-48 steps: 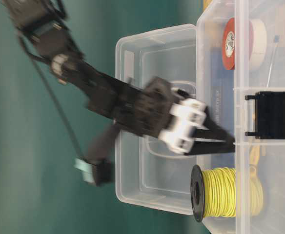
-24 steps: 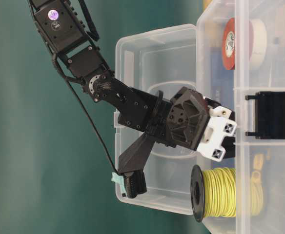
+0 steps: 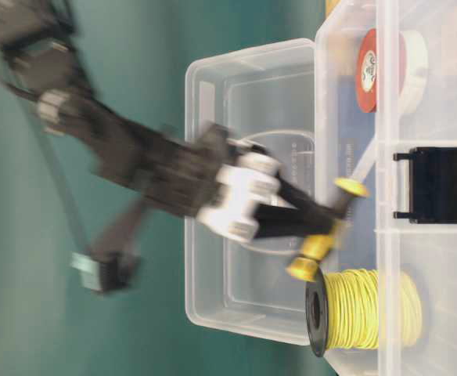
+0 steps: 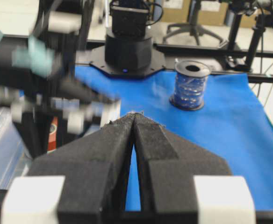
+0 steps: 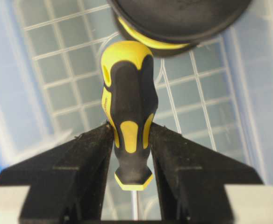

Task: Pick the screwdriver from the toolbox among several items.
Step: 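Lower the right gripper and close it on the screwdriver handle, then lift the screwdriver out of the toolbox with the right gripper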

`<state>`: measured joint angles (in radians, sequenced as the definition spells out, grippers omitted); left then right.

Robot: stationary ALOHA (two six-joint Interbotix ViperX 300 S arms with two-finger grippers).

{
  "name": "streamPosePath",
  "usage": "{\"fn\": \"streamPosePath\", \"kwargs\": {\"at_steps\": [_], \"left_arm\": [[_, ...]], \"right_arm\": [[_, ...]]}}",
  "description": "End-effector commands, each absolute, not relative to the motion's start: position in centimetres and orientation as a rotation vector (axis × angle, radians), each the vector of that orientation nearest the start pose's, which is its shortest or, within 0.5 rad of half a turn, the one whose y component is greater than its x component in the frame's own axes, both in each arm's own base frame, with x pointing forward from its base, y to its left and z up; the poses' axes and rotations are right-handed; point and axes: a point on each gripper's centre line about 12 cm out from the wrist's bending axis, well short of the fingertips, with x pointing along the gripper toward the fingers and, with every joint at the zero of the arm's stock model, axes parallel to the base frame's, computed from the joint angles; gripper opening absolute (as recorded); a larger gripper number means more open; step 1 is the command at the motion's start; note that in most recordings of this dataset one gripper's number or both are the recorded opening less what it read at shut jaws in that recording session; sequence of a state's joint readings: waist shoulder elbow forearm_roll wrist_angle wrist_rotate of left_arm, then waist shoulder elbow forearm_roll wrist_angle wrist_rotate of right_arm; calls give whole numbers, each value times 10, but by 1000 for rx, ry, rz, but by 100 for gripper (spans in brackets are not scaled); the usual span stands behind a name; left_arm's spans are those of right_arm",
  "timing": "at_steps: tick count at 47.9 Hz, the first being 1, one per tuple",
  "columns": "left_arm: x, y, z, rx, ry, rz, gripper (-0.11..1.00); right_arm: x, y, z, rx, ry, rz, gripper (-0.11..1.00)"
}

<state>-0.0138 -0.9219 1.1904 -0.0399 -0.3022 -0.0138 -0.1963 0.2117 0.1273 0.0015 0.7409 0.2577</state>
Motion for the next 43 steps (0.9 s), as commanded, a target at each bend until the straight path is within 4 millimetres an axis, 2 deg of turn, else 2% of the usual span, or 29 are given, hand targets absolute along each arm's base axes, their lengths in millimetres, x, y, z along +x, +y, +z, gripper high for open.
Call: {"fn": "streamPosePath", "kwargs": {"at_steps": [1, 5, 10, 19, 25, 33, 40, 43], "left_arm": [[205, -2, 286, -52, -50, -4, 0], [205, -2, 285, -51, -50, -4, 0], [206, -2, 285, -52, -49, -4, 0], [205, -2, 285, -51, -50, -4, 0], [205, -2, 285, -51, -50, -4, 0], [205, -2, 285, -51, -50, -4, 0], [206, -2, 285, -52, -49, -4, 0], [206, -2, 285, -49, -47, -4, 0]], "right_arm": [[439, -81, 257, 331, 972, -296, 26], [429, -65, 280, 332, 958, -276, 26], [423, -39, 296, 335, 948, -241, 26], [431, 19, 290, 323, 967, -161, 26], [447, 42, 272, 310, 971, -155, 26], [474, 66, 228, 292, 1024, -142, 26], [490, 74, 188, 289, 1091, -154, 26], [497, 76, 179, 296, 1099, -152, 26]]}}
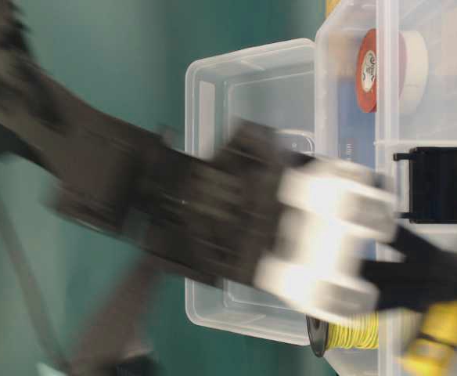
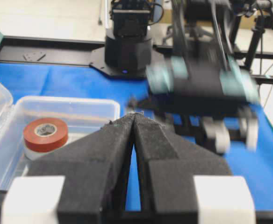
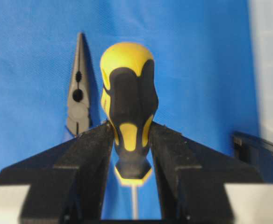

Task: Pick the screwdriver from the toolbox among several items.
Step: 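Lift the screwdriver out of the toolbox with the right gripper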

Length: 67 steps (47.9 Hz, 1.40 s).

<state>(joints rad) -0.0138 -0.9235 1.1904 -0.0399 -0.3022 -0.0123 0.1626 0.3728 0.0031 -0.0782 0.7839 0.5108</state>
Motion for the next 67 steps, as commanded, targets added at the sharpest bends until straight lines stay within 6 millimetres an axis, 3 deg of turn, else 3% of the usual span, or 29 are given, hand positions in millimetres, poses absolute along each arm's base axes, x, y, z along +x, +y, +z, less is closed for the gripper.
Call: {"fn": "streamPosePath", "kwargs": {"at_steps": [1, 17, 29, 32, 37, 40, 46, 54, 59, 67], "left_arm": [[206, -2, 284, -51, -46, -4, 0], [205, -2, 285, -49, -50, -4, 0], [204, -2, 285, -49, -49, -5, 0], [204, -2, 285, -49, -47, -5, 0], [203, -2, 286, -50, -52, -5, 0], [202, -2, 288, -50, -58, -5, 0], [202, -2, 289, -50, -61, -5, 0], [201, -2, 287, -51, -55, -5, 0], [201, -2, 287, -51, -53, -5, 0], [201, -2, 287, -51, -52, -5, 0]], "right_arm": [[499, 77, 178, 299, 1098, -151, 26], [510, 81, 142, 307, 1135, -154, 26], [510, 81, 142, 310, 1134, -156, 27], [508, 81, 146, 307, 1139, -159, 41], [502, 77, 171, 293, 1123, -167, 72], [496, 77, 194, 272, 1090, -161, 82], [472, 78, 252, 180, 990, -146, 75], [422, 73, 306, 71, 877, -144, 76], [388, 63, 320, 63, 823, -166, 76], [330, 44, 321, 89, 727, -202, 76]]}}
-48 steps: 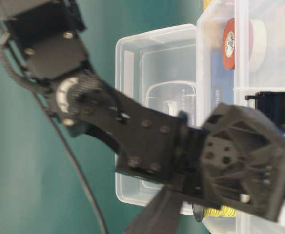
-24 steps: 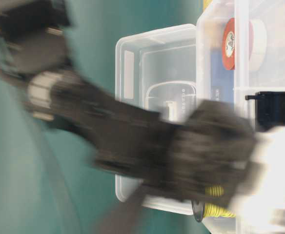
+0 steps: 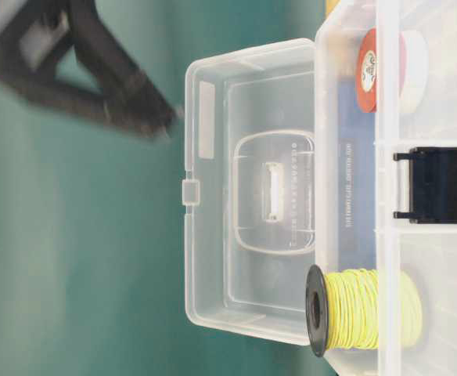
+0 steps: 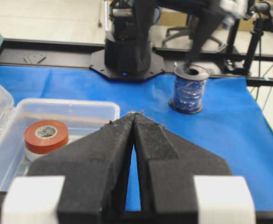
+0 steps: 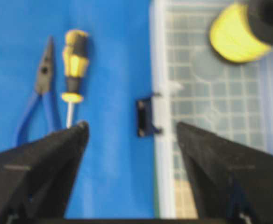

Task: Pick the screwdriver from the toolbox among several items.
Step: 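Lift the screwdriver out of the toolbox with the right gripper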

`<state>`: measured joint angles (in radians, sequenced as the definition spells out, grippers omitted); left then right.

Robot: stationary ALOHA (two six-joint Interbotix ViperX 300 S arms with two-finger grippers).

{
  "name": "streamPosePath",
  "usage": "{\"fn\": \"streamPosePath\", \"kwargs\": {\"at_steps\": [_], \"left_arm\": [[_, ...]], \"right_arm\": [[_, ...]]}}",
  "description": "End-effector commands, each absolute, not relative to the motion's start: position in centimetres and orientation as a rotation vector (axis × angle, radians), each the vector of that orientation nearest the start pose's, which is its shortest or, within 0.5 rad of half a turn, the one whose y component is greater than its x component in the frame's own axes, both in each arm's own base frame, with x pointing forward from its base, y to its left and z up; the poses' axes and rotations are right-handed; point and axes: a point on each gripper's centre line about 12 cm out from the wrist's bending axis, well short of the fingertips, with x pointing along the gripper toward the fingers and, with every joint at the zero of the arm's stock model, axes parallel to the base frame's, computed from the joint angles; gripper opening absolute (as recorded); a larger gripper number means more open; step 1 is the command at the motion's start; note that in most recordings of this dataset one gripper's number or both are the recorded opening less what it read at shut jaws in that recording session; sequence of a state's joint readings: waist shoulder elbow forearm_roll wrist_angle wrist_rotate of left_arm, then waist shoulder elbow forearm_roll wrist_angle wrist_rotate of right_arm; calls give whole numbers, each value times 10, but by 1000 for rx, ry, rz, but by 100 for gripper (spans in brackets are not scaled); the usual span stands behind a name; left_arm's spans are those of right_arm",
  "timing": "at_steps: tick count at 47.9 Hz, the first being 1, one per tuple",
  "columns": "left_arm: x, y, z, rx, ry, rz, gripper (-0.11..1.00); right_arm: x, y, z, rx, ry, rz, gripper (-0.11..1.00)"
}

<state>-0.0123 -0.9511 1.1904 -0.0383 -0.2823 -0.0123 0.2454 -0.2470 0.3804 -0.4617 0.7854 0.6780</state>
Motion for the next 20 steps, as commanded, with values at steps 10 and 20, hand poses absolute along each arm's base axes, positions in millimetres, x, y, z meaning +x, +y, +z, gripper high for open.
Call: {"fn": "streamPosePath", "kwargs": {"at_steps": [10, 20], "left_arm": [[201, -2, 286, -51, -49, -5, 0], [201, -2, 285, -51, -47, -5, 0]], "right_arm": [[255, 24, 309, 131, 592, -196, 76], [199, 11, 272, 149, 531, -175, 76]]}}
